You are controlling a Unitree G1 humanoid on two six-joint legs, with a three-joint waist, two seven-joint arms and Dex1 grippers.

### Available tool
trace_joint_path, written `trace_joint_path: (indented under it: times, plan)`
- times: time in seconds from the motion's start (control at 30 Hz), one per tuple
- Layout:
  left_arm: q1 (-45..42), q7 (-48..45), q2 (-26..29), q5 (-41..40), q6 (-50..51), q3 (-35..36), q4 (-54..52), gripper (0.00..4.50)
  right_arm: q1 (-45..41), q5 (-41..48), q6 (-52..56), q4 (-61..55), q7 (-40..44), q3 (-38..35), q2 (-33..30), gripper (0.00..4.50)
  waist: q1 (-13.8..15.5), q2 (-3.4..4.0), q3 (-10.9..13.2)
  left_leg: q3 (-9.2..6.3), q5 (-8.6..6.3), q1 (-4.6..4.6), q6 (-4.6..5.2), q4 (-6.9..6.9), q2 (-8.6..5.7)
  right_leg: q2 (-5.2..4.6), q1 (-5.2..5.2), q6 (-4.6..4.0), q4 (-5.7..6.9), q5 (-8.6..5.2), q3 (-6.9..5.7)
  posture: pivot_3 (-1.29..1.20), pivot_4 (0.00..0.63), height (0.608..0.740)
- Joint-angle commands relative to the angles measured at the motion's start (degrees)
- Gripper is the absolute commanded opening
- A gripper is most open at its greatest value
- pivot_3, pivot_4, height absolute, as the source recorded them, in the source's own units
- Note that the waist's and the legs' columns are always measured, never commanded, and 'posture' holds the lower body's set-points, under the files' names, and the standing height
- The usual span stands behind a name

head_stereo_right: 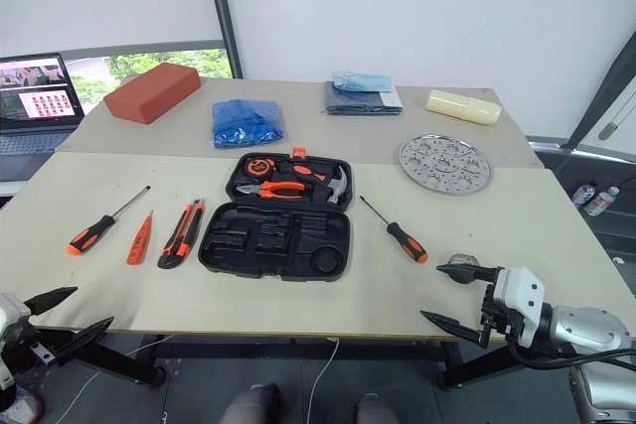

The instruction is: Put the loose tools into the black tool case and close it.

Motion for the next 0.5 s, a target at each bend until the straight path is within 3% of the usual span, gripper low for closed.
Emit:
trace_joint_path:
  times: [0.03,0.13,0.27,0.4,0.5]
  plan:
    - [0.9,3.3,-2.5,-7.1,5.0,5.3,-3.2,4.5,-3.1,2.3,0.0,-0.8,0.3,1.0,2.0,4.43,0.0,-0.01,0.0,0.0,0.0,0.0,0.0,0.0,0.0,0.0,0.0,0.0,0.0,0.0,0.0,0.0,0.15,0.74]
    - [2.1,12.1,-8.7,-18.0,14.2,12.7,-6.2,4.5,-6.6,7.4,3.1,-4.0,1.0,3.4,6.0,4.43,-1.3,-0.13,0.0,0.03,0.0,0.01,0.01,0.04,0.15,0.04,0.07,0.0,0.0,0.04,-0.01,0.0,0.15,0.74]
    - [5.5,22.2,-16.1,-22.1,19.4,18.0,-6.7,4.5,-9.0,12.0,7.9,-11.2,-4.2,4.6,11.2,4.43,-1.4,-0.08,0.0,0.02,0.01,0.01,0.03,0.08,0.23,0.1,0.23,-0.05,0.09,0.08,-0.1,0.0,0.15,0.74]
    - [7.6,26.1,-19.5,-23.4,20.9,20.1,-6.3,4.5,-8.5,11.2,8.9,-15.9,-7.5,6.3,14.1,4.43,-0.7,-0.28,-0.1,0.02,0.0,0.01,0.0,0.09,0.23,0.11,-0.08,-0.07,0.07,0.07,-0.14,0.0,0.15,0.74]
    - [6.6,27.5,-18.5,-25.2,21.9,20.8,-7.6,4.5,-8.2,10.3,9.0,-17.1,-9.0,6.8,14.8,4.43,0.4,-0.35,-0.2,0.02,-0.04,-0.01,-0.06,0.23,0.23,0.04,-0.03,-0.07,0.05,0.07,-0.2,0.0,0.15,0.74]
